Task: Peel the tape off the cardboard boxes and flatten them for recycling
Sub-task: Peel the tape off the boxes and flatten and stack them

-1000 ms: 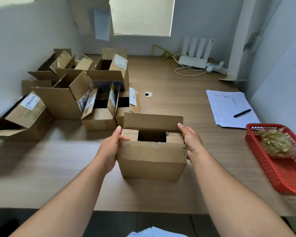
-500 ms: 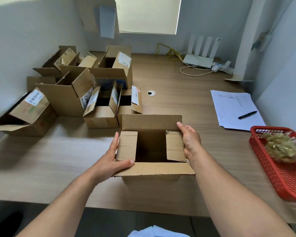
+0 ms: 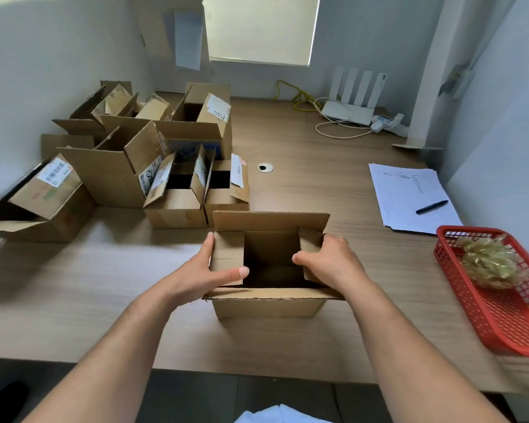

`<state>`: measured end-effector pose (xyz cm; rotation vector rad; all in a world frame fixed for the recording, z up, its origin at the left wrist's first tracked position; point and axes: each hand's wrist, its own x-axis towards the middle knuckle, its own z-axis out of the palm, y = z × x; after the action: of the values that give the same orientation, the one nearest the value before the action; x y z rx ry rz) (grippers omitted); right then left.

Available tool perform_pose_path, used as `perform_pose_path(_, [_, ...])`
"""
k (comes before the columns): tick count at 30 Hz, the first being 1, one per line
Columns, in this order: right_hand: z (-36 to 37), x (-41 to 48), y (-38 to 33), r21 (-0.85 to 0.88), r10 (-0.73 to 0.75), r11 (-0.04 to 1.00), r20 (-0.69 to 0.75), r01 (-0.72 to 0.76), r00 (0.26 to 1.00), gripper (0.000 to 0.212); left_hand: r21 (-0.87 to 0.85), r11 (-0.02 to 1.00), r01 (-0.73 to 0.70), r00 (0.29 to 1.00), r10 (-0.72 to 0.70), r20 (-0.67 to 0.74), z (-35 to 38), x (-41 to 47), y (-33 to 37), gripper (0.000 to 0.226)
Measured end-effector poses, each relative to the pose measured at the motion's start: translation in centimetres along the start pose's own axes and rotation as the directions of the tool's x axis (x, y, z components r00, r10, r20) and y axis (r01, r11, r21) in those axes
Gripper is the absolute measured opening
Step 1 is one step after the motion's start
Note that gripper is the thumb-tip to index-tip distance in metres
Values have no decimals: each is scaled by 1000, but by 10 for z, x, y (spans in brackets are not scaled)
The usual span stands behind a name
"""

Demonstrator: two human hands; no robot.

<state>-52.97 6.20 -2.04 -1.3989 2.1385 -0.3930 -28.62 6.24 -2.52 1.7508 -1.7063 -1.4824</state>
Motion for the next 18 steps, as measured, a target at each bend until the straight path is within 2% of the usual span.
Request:
perform_pose_path(2, [-6, -1, 4, 186, -51, 981, -39, 57, 998, 26, 73, 997, 28, 999, -25, -42, 2, 7, 7, 118])
perform_pose_path(5, [-11, 0, 11, 446, -35, 893, -62, 59, 997, 36, 178, 980, 84, 991, -63, -122, 9, 18, 17, 135])
perform_pose_path(7, [-13, -1, 16, 571, -9, 820, -29, 24, 1000, 28, 334, 930, 154, 974, -86, -212, 16, 21, 22, 135])
perform_pose_path(9, [-16, -2, 22, 658, 9, 753, 26, -24, 1000, 23, 461, 855, 239, 945, -97, -311, 20, 20, 25, 124])
perform_pose_path(11, [-19, -2, 29, 726, 10, 686, 58, -49, 998, 23, 452, 857, 248, 925, -71, -374, 19, 17, 25, 90])
perform_pose_path(12, [-20, -3, 31, 751, 16, 658, 61, -57, 998, 24, 377, 901, 214, 922, -60, -382, 16, 15, 25, 68])
perform_pose_path(14, [-23, -3, 35, 772, 35, 632, 62, -71, 997, 23, 36, 996, 80, 929, -62, -365, 8, 9, 23, 27])
perform_pose_path(16, [-26, -2, 39, 776, 47, 625, 66, -80, 997, 23, -344, 938, 26, 944, -136, -301, 1, 2, 20, 20])
perform_pose_path(18, [-28, -1, 39, 776, 27, 625, 88, -86, 996, 22, -485, 874, 35, 957, -170, -237, -5, -2, 15, 23])
